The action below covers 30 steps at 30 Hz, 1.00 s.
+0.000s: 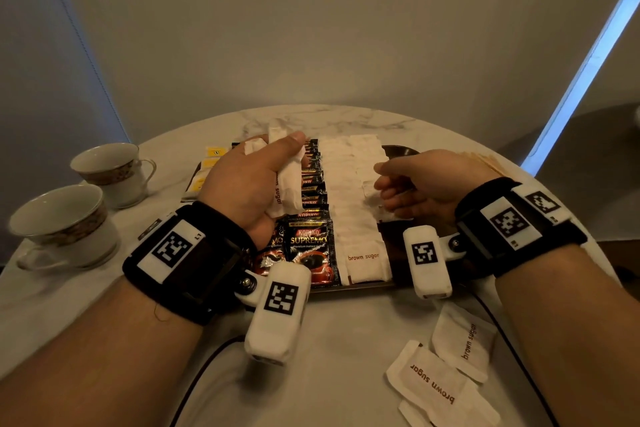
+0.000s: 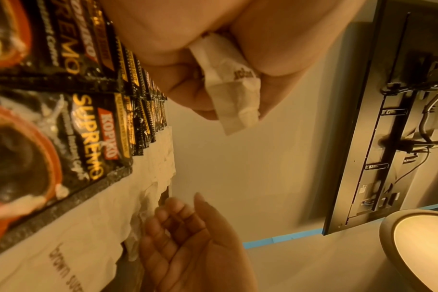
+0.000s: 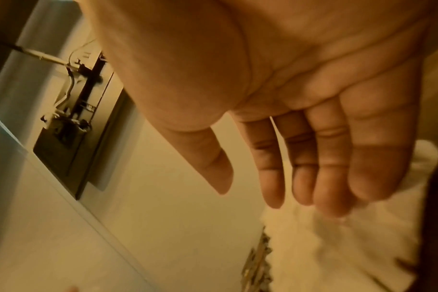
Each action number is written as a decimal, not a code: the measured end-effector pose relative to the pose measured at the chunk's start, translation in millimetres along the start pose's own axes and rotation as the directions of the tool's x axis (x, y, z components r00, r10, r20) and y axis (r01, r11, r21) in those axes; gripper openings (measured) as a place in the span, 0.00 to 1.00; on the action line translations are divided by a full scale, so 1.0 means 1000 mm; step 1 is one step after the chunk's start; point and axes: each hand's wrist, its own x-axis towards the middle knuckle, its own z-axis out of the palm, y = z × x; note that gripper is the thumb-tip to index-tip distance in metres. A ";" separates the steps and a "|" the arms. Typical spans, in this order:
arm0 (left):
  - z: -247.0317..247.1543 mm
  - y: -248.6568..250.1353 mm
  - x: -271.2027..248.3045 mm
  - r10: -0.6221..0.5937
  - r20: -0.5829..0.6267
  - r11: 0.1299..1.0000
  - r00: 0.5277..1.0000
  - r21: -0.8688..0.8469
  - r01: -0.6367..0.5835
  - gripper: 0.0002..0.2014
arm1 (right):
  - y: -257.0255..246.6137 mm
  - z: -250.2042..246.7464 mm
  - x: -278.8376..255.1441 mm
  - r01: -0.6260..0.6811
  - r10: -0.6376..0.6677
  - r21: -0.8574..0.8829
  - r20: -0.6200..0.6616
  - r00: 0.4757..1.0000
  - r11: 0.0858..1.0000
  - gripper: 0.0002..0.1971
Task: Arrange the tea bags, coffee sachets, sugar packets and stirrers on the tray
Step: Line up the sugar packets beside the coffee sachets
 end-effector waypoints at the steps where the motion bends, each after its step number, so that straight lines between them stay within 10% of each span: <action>1: 0.001 0.001 -0.001 -0.005 -0.003 0.999 1.000 -0.037 0.005 0.07 | -0.003 0.000 -0.003 0.054 -0.055 0.047 0.010 0.998 0.997 0.15; 8: 0.005 -0.003 -0.002 -0.145 -0.031 0.959 0.989 -0.249 0.133 0.25 | -0.018 0.038 -0.044 0.287 -0.277 0.027 0.359 0.891 0.958 0.18; 18: 0.013 -0.009 -0.014 -0.101 -0.089 0.939 0.991 -0.339 0.065 0.18 | -0.012 0.054 -0.042 0.341 -0.428 0.391 0.158 0.890 0.855 0.02; 30: 0.003 -0.013 -0.022 0.082 -0.090 0.985 0.993 -0.147 -0.094 0.08 | -0.007 0.060 -0.037 0.337 -0.422 0.441 0.110 0.900 0.832 0.08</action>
